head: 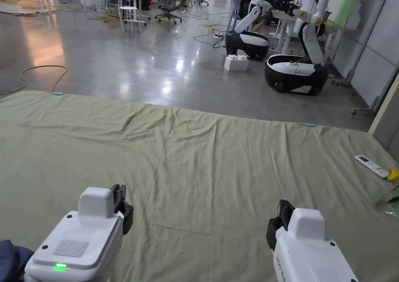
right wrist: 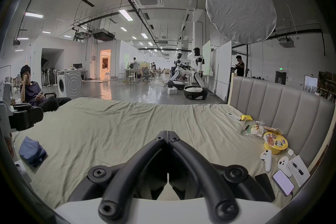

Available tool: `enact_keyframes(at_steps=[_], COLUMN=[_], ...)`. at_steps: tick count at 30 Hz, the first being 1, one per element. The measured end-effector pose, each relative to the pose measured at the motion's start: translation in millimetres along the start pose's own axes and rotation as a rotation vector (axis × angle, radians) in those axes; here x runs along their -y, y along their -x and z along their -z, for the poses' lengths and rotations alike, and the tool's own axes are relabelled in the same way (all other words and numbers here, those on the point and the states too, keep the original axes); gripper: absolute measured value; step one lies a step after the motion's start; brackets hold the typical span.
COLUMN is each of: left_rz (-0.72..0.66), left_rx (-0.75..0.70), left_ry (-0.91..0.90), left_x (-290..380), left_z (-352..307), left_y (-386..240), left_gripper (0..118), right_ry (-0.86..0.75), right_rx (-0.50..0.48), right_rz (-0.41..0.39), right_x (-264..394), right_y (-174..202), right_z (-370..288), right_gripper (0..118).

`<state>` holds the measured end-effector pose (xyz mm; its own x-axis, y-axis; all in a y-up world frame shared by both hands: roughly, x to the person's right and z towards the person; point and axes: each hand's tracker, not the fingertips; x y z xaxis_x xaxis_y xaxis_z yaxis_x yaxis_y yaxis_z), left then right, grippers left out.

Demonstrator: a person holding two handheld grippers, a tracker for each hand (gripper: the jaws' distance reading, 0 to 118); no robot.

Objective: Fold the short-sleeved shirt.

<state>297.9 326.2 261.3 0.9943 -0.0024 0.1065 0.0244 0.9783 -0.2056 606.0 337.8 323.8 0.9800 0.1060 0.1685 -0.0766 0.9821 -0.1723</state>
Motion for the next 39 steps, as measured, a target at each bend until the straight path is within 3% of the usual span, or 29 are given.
enact_keyframes(at_steps=[8, 16, 24, 25, 26, 29, 34, 36, 39], left_rz=[-0.039, -0.007, 0.029, 0.033, 0.034, 0.024, 0.009, -0.004, -0.023], left_rx=[-0.024, -0.036, -0.030, -0.033, -0.034, -0.042, -0.098, -0.106, -0.106], left_ry=[-0.042, -0.044, -0.042, -0.040, -0.036, -0.021, -0.031, -0.019, -0.028], left_x=[-4, -2, -2, -1, -3, -1, 1, 1, 1], left_z=[-8, -14, -13, -13, -12, -10, -9, -8, -9], left_y=[-3, -3, -6, -7, -7, -6, -4, -3, 0], left_gripper=[6, 6, 7, 13, 27, 70, 85, 98, 103], right_ry=[-0.021, -0.003, -0.008, -0.005, 0.000, 0.019, 0.009, 0.003, 0.004], right_rx=[0.014, 0.021, 0.019, 0.019, 0.023, 0.022, 0.049, 0.055, 0.033], right_rz=[-0.012, 0.016, -0.008, -0.009, -0.008, 0.024, 0.013, 0.008, 0.029], right_x=[2, 7, 8, 8, 8, 9, 10, 11, 12], right_y=[5, 2, 7, 7, 7, 4, 4, 4, 2], right_z=[-2, -5, -4, -3, -2, 1, 3, 4, 5], right_gripper=[0, 0, 4, 13, 34, 64, 105, 113, 116])
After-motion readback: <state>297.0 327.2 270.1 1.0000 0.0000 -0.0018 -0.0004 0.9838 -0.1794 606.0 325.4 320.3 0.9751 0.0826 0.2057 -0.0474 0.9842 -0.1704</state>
